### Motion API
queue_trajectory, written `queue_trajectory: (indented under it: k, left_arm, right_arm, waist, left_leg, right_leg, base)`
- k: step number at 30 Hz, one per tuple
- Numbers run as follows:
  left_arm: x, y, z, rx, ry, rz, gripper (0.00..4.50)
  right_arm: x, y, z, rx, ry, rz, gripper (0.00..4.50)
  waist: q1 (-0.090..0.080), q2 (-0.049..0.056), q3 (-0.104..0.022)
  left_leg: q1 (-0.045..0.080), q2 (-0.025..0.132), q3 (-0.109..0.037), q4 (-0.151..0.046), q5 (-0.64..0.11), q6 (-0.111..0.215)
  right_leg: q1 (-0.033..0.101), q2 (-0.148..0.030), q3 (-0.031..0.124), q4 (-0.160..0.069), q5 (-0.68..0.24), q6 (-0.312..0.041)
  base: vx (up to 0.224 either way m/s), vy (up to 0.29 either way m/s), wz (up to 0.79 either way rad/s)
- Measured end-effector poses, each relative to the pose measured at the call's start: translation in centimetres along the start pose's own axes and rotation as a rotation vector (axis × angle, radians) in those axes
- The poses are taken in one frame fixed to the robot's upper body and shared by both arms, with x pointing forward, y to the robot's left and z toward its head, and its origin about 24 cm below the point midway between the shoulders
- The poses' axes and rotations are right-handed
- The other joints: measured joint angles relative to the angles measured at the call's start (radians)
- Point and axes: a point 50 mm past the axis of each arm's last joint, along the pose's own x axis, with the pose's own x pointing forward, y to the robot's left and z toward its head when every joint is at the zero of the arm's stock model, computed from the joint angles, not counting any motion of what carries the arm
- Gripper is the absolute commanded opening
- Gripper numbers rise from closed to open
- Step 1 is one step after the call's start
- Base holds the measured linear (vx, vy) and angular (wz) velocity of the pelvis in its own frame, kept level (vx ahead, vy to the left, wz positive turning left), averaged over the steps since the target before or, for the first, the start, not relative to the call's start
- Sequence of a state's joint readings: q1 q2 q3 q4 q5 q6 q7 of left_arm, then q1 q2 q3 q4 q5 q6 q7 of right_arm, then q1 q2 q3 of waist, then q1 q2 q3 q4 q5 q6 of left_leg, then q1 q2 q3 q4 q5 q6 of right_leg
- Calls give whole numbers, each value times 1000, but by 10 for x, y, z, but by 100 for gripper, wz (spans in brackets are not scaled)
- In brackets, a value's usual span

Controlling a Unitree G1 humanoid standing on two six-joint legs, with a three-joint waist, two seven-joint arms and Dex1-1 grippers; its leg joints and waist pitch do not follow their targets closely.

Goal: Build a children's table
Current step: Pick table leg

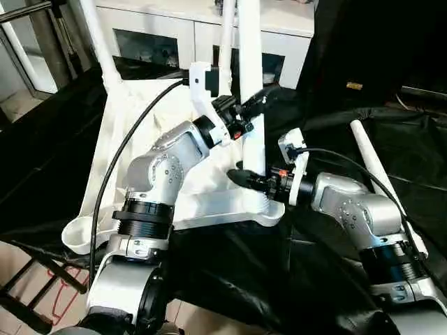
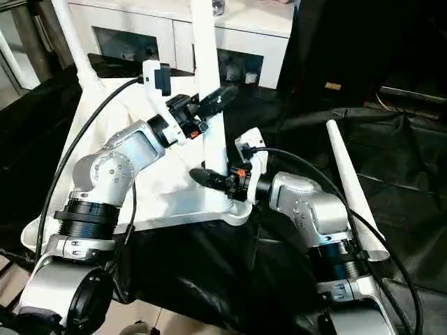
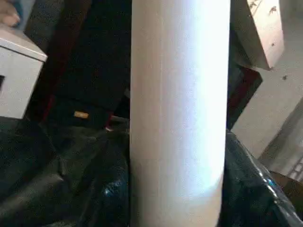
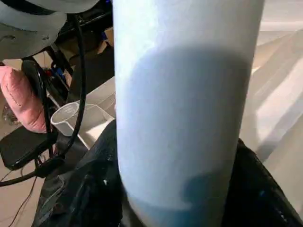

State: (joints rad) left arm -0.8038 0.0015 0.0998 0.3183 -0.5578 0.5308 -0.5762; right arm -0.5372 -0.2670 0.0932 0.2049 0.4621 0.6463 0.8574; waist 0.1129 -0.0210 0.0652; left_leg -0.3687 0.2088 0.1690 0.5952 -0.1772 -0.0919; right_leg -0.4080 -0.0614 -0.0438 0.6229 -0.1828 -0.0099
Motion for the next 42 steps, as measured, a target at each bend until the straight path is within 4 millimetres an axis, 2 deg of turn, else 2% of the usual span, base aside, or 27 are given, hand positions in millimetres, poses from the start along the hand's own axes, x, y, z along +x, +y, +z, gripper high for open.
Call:
queue_trajectory:
  k: [2,5,13,20,42]
  left_arm:
    - [-1,1,0,27,21,-5,185]
    - [-2,0,-1,52,47,-40,182]
    - [-6,-8,3,69,92,-193,181]
    - [-11,-22,6,69,141,-343,181]
    - [-11,-26,5,3,132,-389,181]
  right_arm:
    - [0,0,6,-9,-10,7,270]
    - [-4,-2,9,-21,-2,10,308]
    - [-22,-4,6,-6,95,106,308]
    - [-20,3,5,6,110,202,308]
    - [-22,7,4,19,125,272,308]
  waist:
    - [0,0,0]
    - [1,0,0]
    - [2,0,0]
    - [-1,0,0]
    - [1,-1,0]
  left_leg:
    - [0,0,0,0,0,0]
    - [0,0,0,0,0,0]
    - [0,0,0,0,0,0]
    - [1,0,0,1,0,0]
    - [0,0,0,4,0,0]
  right_leg:
    - [0,0,0,0,0,0]
    - [0,0,0,0,0,0]
    - [0,0,0,1,0,0]
    - [0,0,0,3,0,0]
    - [0,0,0,4,0,0]
  base:
    - [0,0,0]
    - [0,0,0]
    - [0,0,0]
    - [0,0,0]
    - [0,0,0]
